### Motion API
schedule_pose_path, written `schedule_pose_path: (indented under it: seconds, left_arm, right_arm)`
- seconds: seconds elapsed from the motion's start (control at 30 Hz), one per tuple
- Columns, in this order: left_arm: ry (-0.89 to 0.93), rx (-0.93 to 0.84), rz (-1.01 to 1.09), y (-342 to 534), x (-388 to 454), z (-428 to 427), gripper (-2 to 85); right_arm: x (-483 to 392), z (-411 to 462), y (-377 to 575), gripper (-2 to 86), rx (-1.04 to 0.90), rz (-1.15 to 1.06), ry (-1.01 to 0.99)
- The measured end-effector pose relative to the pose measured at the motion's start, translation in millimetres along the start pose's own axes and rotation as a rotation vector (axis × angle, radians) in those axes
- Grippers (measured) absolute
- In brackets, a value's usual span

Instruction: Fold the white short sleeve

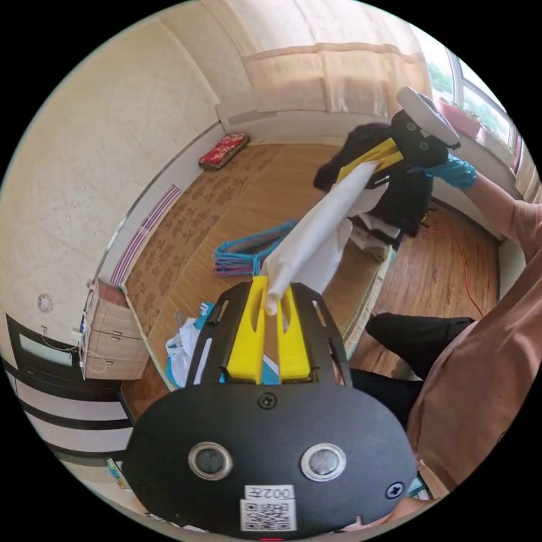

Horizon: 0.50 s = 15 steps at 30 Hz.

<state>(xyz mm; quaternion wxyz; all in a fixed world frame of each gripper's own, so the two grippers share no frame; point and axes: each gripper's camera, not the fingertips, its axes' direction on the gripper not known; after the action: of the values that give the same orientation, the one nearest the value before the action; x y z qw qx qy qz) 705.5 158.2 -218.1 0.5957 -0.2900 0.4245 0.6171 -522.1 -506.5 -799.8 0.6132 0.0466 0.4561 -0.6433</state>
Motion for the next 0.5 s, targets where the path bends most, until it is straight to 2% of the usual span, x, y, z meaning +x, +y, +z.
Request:
schedule_pose_path:
  seconds: [0.2, 0.5]
  left_arm:
    - [0.051, 0.109, 0.052, -96.7, -25.2, -81.3, -0.9]
    - [0.167, 0.186, 0.157, -247.2, 11.6, -100.7, -0.9]
  right_arm:
    - [105.5, -97.5, 3.9, 0.7, -0.034, 0.020, 0.171]
    - [224.6, -154.4, 102.6, 1.5, -0.236, -0.041, 0.235]
